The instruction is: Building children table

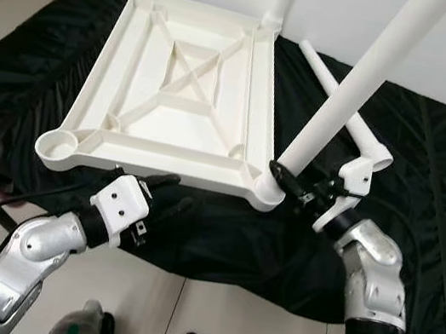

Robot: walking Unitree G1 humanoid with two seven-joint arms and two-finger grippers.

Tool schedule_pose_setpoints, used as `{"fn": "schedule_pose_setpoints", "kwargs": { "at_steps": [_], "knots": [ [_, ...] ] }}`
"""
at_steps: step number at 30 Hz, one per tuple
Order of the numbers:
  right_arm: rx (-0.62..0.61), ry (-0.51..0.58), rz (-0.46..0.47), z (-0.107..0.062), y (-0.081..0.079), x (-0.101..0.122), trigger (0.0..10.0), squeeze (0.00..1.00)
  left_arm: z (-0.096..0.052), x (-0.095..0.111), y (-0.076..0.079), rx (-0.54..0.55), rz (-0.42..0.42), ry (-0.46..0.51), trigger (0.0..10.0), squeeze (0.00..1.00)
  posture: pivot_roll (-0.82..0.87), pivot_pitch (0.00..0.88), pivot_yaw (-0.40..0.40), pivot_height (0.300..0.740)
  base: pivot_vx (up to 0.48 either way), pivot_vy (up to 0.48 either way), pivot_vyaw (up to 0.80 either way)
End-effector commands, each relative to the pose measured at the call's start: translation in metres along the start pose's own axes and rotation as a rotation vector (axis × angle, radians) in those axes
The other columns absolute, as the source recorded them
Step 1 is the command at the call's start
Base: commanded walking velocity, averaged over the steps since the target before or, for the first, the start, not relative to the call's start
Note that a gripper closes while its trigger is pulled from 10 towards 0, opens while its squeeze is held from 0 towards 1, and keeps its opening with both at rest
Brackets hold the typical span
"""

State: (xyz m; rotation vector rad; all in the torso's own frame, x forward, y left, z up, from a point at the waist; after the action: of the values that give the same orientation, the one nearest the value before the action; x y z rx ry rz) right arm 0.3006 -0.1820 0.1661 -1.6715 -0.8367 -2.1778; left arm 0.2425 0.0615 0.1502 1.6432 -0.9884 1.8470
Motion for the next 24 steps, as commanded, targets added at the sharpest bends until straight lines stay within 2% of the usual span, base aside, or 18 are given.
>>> {"fn": "schedule_pose_setpoints", "kwargs": {
  "at_steps": [1,4,5,10,12,17,20,23,24],
  "knots": [
    [-0.042,-0.006,0.017,-0.003,-0.006,0.0,10.0,0.0,-0.001,-0.001,0.003,0.003,-0.006,0.0,10.0,0.0,0.05,0.07,-0.076,0.74,0.0,0.0,0.0],
    [-0.058,-0.001,0.018,-0.003,-0.009,0.001,10.0,0.0,-0.001,-0.001,0.003,0.003,-0.006,-0.001,10.0,0.0,0.04,0.07,-0.075,0.74,0.0,0.0,0.0],
    [-0.101,0.004,0.028,-0.004,-0.016,0.004,10.0,0.0,-0.002,-0.002,0.003,0.004,-0.006,-0.003,10.0,0.0,0.05,0.066,-0.078,0.74,0.0,0.0,0.0],
    [-0.168,0.001,0.039,-0.005,-0.022,0.005,10.0,0.0,-0.002,-0.002,0.003,0.002,-0.005,-0.005,10.0,0.0,0.04,0.068,-0.076,0.74,0.0,0.0,0.0],
    [-0.258,-0.022,0.063,-0.005,-0.027,0.003,10.0,0.0,-0.002,-0.002,0.003,0.0,-0.006,-0.007,10.0,0.0,0.04,0.069,-0.077,0.74,0.0,0.0,0.0],
    [-0.337,-0.04,0.067,-0.005,-0.028,0.002,10.0,0.0,-0.003,-0.003,0.002,-0.001,-0.006,-0.009,10.0,0.0,0.04,0.071,-0.073,0.74,0.0,0.0,0.0],
    [-0.476,-0.075,0.049,-0.005,-0.02,0.0,10.0,0.0,-0.003,-0.003,0.002,-0.002,-0.005,-0.011,10.0,0.0,0.04,0.073,-0.072,0.74,0.0,0.0,0.0],
    [-0.526,-0.087,0.053,-0.005,-0.017,-0.001,10.0,0.0,-0.003,-0.003,0.002,-0.002,-0.006,-0.012,10.0,0.0,0.04,0.073,-0.072,0.74,0.0,0.0,0.0],
    [-0.591,-0.106,0.049,-0.006,-0.013,-0.003,10.0,0.0,-0.003,-0.003,0.002,-0.001,-0.006,-0.013,10.0,0.0,0.05,0.073,-0.073,0.74,0.0,0.0,0.0]
  ]
}}
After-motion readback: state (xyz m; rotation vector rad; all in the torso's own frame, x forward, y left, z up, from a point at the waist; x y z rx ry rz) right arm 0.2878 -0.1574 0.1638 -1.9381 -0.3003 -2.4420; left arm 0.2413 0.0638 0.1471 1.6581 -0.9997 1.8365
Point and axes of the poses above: a point about 5 cm out from each wrist's last joint towards the gripper, its own z axis pointing out of the wrist towards the gripper, its own x axis along the axis of the wrist's last joint, y = z × x, the point moved 3 cm from there along z, pointing out of the wrist towards the gripper, and after that the axes turned 12 degrees about -z, right-handed, at the moved point
